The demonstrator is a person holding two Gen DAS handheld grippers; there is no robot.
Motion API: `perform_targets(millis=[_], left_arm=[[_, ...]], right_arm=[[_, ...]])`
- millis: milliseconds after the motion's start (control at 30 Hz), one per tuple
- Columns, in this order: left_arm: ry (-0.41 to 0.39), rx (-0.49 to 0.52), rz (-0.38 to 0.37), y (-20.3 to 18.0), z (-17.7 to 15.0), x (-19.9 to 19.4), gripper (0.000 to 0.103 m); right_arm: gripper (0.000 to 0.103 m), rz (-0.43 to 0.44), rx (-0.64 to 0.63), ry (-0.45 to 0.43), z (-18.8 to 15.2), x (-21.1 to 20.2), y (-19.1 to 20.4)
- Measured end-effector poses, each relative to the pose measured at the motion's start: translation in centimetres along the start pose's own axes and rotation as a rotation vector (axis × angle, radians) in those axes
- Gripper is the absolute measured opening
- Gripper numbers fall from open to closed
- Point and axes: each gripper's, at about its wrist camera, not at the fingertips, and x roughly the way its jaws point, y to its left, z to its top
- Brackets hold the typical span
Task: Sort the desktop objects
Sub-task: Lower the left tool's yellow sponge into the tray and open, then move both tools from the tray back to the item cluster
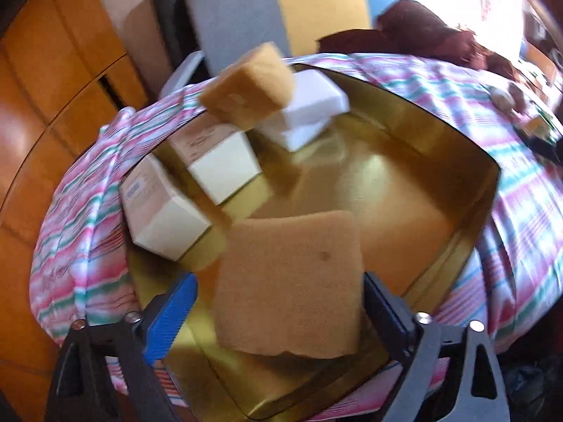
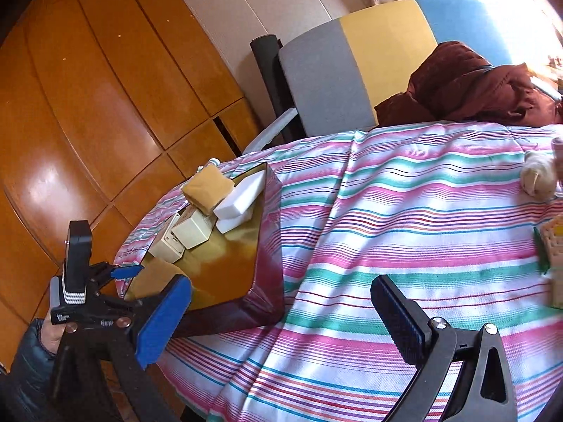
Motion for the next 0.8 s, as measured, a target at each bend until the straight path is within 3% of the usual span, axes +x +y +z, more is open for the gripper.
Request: perform_targets(millis=[33,200,333,567,800], left_arm=[[-0.005,-0.033,0.02,0.8,0.0,0.0,0.079],[-0.001,-0.214,0.019,4.5,-0.2,0.6,0.076],[-0.03,-0.3,0.014,5.4,-0.4,0.8,0.076],[-0.056,-0.328,-0.03,5.4,-0.4,1.2,0.083],[-0.198,-0.346,-0.079,5.0,0.1,-2.8,0.085]], right_arm=[[0.103,-0.006,0.002,0.001,-0.1,0.0,-0.2],[0.103,-0.028,0.02,0.016,-0.9,0.2,-1.1],[0.103,-0.057,0.02,0.028,-1.8,0.2,-1.6],[0.103,-0.111,-0.001,0.025,-3.5,-1.1,-2.6],[0.103,-0.209,0.046,-0.043,-4.8,-5.6,-5.6]])
